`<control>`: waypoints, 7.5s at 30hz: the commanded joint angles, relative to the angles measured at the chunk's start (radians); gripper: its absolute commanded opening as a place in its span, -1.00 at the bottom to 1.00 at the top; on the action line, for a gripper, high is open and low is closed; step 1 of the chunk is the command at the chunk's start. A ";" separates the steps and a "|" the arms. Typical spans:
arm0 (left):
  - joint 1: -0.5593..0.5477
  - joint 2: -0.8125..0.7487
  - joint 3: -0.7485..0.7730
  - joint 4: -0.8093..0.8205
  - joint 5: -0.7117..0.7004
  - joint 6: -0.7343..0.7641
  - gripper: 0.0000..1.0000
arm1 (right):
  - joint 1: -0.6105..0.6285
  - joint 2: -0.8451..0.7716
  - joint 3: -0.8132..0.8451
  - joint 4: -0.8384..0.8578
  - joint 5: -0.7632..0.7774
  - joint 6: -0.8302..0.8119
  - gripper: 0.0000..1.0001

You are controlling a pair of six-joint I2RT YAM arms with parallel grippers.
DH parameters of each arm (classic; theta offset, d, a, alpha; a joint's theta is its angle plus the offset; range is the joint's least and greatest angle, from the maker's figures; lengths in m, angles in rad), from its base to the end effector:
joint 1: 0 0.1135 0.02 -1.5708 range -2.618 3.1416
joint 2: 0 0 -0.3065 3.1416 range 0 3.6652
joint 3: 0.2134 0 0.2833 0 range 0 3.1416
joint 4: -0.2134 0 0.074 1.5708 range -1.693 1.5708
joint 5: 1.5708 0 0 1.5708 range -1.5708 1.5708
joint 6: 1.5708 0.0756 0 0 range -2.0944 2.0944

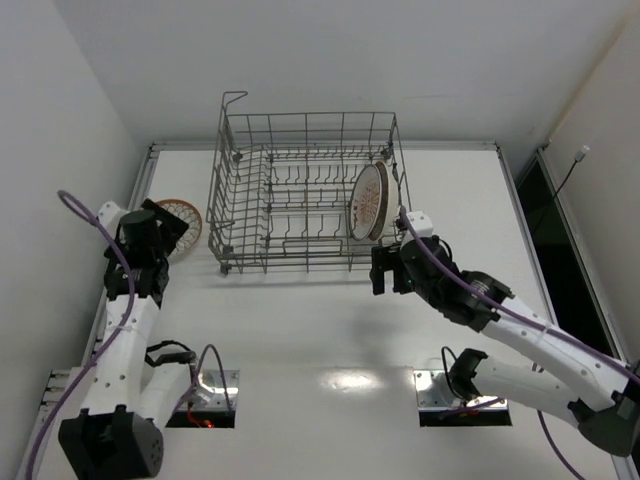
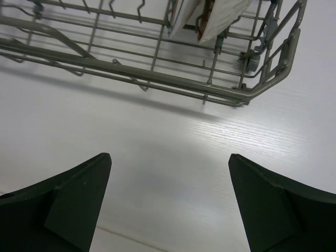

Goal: Load the plates into the dish rack

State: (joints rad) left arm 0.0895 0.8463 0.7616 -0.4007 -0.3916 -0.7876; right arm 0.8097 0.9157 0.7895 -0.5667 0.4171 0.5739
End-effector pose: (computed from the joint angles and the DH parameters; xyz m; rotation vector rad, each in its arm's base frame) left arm 0.2216 0.0489 0.3123 -1.0672 1.7114 -0.0398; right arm 0.1778 0.1422 0.2898 -0.0417 2.2103 0.3003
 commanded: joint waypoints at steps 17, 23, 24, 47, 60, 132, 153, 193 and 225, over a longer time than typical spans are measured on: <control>0.369 0.336 -0.143 0.309 0.470 -0.349 0.98 | 0.016 -0.060 0.060 0.060 -0.187 -0.040 0.92; 0.369 0.366 -0.205 0.368 0.445 -0.413 0.98 | 0.016 -0.051 0.060 0.039 -0.208 -0.058 0.94; 0.369 0.366 -0.218 0.384 0.436 -0.414 0.98 | 0.016 -0.051 0.060 0.039 -0.209 -0.059 0.94; 0.388 0.780 -0.160 0.629 0.467 -0.429 0.48 | 0.016 -0.040 0.051 -0.071 -0.209 -0.049 0.97; 0.397 0.690 -0.235 0.769 0.562 -0.388 -1.00 | 0.016 -0.084 0.024 -0.099 -0.228 -0.009 0.99; -0.702 0.128 0.303 0.220 0.514 -0.269 -1.00 | -0.570 0.307 0.180 0.502 -1.216 0.146 0.73; -0.712 0.128 0.372 0.137 0.485 -0.165 -0.70 | -0.600 0.258 0.390 0.220 -1.059 0.018 -1.00; -0.694 0.172 0.562 -0.541 -0.426 0.321 1.00 | -0.112 1.023 1.570 -0.716 0.600 -0.032 -1.00; -0.694 0.109 0.574 -0.649 -0.363 0.280 1.00 | -0.081 1.270 1.530 -0.746 0.736 -0.054 -1.00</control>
State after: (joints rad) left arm -0.6117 0.9821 1.3491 -1.0622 -0.7628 -0.5045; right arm 0.7288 2.1765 2.3058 -1.2396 1.0248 0.5507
